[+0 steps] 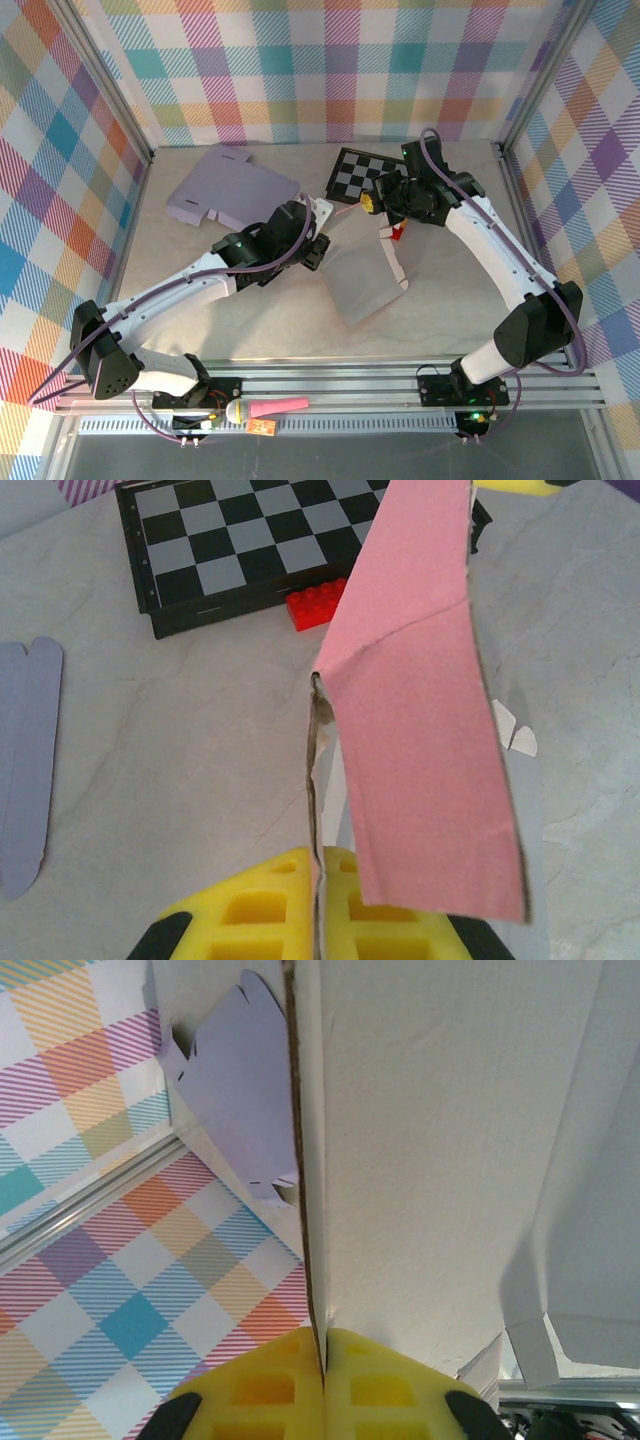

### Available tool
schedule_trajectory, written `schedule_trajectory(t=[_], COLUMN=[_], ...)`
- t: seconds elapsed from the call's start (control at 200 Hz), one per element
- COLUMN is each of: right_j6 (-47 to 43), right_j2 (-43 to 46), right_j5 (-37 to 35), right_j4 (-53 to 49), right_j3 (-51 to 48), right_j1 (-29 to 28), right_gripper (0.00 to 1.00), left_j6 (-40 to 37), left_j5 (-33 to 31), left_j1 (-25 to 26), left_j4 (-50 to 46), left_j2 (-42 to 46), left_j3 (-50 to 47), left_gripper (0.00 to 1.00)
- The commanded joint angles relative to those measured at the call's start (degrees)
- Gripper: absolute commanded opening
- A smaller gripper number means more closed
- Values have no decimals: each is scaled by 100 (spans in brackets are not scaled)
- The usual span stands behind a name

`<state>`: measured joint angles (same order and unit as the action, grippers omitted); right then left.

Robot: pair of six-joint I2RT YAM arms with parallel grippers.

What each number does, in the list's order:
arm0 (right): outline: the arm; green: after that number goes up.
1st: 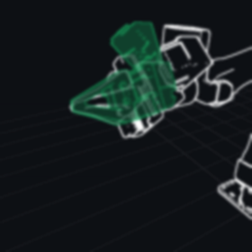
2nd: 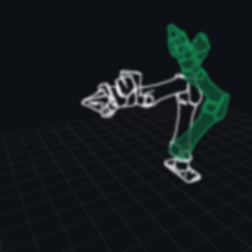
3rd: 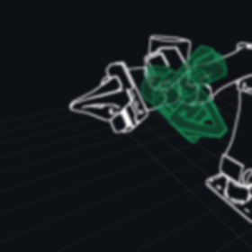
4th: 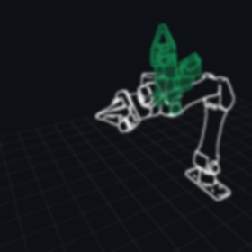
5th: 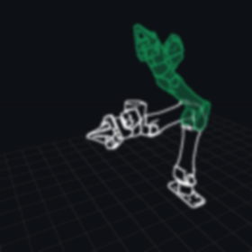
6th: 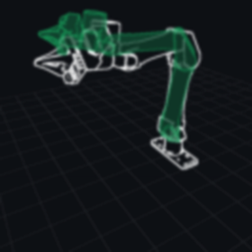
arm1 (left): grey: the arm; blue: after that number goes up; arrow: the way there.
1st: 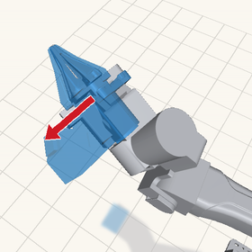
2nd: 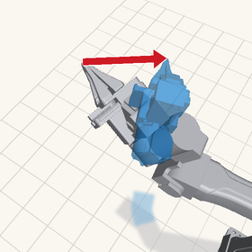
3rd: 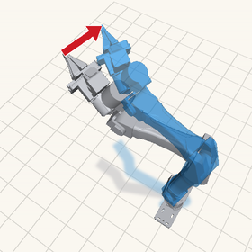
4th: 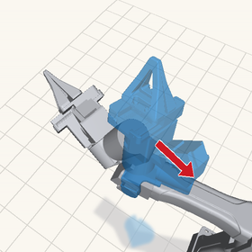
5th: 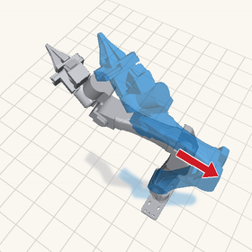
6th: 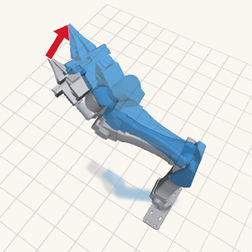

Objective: Fold the paper box

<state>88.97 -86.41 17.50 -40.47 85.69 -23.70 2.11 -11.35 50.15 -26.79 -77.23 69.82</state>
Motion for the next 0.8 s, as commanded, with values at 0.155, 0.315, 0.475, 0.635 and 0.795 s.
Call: schedule_trajectory(t=[0.155,0.315,0.475,0.635,0.795], right_j6=[31,443,1074,1278,1042], right_j2=[213,612,852,736,527], right_j5=[-317,-1151,-2435,-3110,-3237], right_j4=[452,1038,1349,1919,2996], right_j3=[-237,-705,-1189,-1595,-2158], right_j1=[-62,-278,-833,-1299,-1453], right_gripper=[0,0,0,0,0], left_j6=[308,1647,4091,5017,4845], left_j5=[167,232,550,1115,2030], left_j1=[-65,-147,-716,-1201,-1924], left_j4=[-85,-103,-421,-629,-752], left_j2=[195,768,975,716,446], left_j3=[48,88,251,477,333], left_gripper=[42,78,82,79,63])
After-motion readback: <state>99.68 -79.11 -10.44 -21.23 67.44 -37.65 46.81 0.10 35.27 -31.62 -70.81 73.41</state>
